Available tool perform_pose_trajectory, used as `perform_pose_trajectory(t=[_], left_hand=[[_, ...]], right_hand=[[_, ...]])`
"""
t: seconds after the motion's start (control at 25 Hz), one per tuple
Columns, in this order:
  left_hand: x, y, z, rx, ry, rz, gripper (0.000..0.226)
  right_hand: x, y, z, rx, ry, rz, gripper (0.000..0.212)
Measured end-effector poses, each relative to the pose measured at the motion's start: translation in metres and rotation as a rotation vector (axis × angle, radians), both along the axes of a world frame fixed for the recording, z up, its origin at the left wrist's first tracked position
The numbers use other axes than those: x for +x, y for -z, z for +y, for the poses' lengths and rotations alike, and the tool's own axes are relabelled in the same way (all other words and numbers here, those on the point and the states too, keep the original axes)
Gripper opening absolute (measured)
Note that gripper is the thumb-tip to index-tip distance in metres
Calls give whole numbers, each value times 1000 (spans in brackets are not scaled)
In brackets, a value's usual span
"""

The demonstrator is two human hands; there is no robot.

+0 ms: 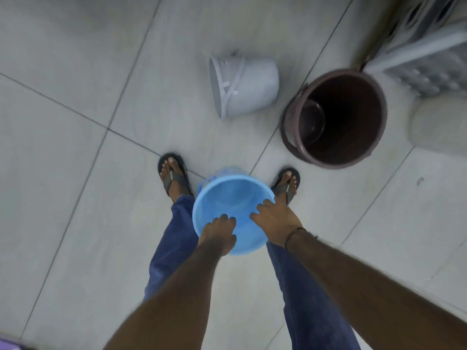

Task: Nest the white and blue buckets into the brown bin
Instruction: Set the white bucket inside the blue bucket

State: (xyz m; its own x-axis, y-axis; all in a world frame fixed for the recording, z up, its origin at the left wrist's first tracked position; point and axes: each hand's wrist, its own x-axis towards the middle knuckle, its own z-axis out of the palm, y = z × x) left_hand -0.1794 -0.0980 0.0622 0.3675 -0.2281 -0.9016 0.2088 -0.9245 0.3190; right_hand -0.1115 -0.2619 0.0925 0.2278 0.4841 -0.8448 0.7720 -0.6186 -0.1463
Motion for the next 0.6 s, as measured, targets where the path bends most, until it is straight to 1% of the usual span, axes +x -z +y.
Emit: perform_pose_trajectory(t=[0.04,0.12,0.16,0.24,0.28,0.32,0.4,0.44,0.48,0.52,0.56,0.6], left_hand=[[25,-10,6,-10,-108,-60,27],[73,-20,13,29,-342,-176,18],[100,-16,18,62,-507,-214,17],[148,9,26,82,-857,-217,14],[172,31,28,66,-982,-215,20],[194,55,30,38,-1055,-222,33],[231,105,26,-38,-1182,-212,61],[247,130,23,-75,-1230,-186,65],[260,150,21,-104,-1243,-181,58],[268,164,20,-119,-1212,-200,41],[271,174,20,-109,-1139,-258,25],[272,177,23,-86,-1033,-336,19]], right_hand=[[29,-11,7,21,-4,-54,33],[85,-20,22,51,9,-161,41],[120,-17,33,86,22,-225,45],[183,4,58,158,29,-359,52],[214,21,74,188,13,-426,55],[242,42,90,207,-36,-463,57],[282,85,118,189,-225,-492,55],[295,108,130,145,-327,-488,53],[304,124,138,93,-426,-478,50],[308,136,142,36,-508,-476,45],[312,144,143,8,-547,-480,39],[316,145,144,14,-546,-482,32]])
